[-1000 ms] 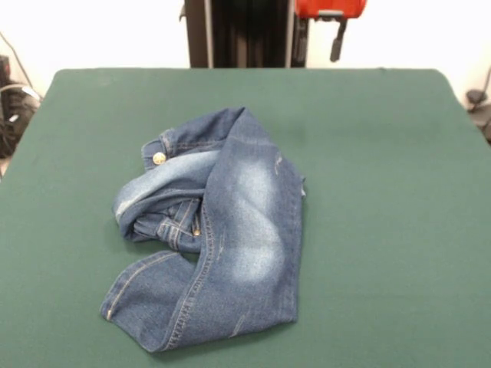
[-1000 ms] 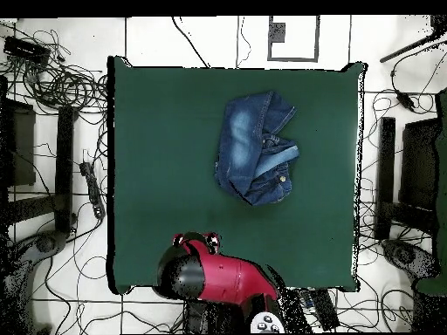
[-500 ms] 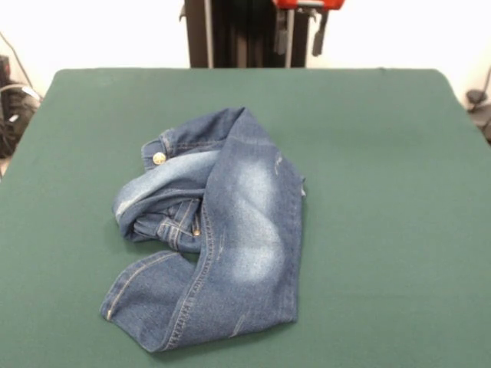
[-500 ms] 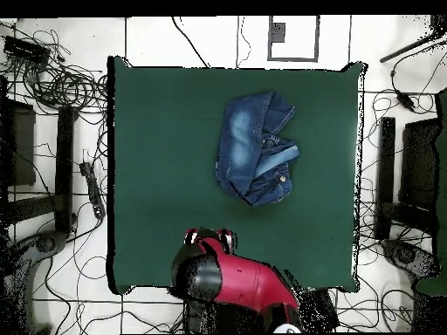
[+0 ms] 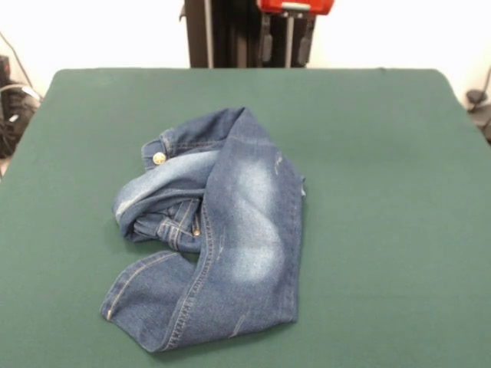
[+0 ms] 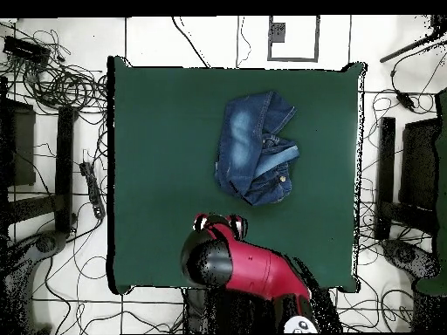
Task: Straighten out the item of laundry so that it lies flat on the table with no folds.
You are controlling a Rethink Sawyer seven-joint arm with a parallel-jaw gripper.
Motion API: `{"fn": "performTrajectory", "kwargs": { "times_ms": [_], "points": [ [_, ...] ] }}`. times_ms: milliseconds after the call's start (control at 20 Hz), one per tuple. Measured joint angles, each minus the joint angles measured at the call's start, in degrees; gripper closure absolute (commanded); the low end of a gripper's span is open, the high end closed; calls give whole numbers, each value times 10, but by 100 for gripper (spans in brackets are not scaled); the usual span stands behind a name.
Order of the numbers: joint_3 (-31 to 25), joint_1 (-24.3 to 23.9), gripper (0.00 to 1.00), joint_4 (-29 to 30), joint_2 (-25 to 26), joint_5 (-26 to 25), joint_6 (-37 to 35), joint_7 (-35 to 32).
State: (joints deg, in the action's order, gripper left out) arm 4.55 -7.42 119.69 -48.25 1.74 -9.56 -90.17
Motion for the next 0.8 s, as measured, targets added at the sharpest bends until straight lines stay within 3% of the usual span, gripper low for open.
{"fn": "performTrajectory", "kwargs": {
  "times_ms": [800],
  "points": [
    [-19, -81, 0, -81, 74, -17, -10, 0]
  ]
}}
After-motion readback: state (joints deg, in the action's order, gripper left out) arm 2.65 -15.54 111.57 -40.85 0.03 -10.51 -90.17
